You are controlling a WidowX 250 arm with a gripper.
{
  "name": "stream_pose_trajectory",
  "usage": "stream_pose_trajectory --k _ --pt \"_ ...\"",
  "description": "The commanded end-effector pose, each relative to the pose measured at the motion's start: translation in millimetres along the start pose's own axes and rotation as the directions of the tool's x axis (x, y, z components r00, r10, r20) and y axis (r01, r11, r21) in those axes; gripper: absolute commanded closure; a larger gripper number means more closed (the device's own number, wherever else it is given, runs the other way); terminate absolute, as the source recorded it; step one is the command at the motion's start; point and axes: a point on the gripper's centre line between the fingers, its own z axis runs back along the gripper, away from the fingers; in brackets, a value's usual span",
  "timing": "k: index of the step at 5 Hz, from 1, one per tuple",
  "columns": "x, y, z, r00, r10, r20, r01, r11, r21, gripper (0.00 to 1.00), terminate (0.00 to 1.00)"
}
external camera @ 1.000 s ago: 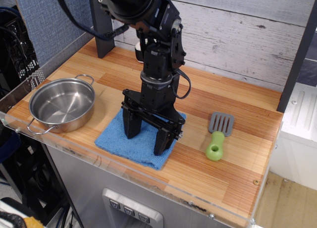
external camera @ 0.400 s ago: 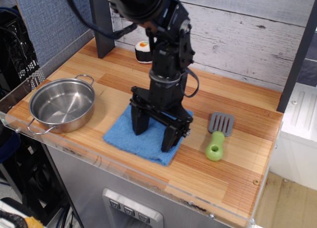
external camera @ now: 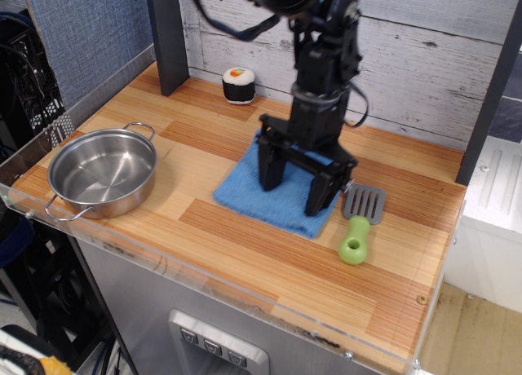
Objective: Move the cloth to the top left of the spatula.
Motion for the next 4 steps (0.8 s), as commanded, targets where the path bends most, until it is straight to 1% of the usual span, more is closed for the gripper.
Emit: stream_pose_trajectory --k 1,2,3,4 --pt "48 5 -4 0.996 -0.087 -0.017 0.087 0.996 -0.018 0.00 0.00" --pt "47 3 0 0.996 -0.089 -0.012 0.089 0.996 -0.027 0.00 0.00" --pt "41 -4 5 0.994 -0.106 0.004 0.106 0.994 -0.017 0.00 0.00" --pt "29 -9 33 0.989 -0.116 0.092 0.113 0.993 0.042 0.00 0.00"
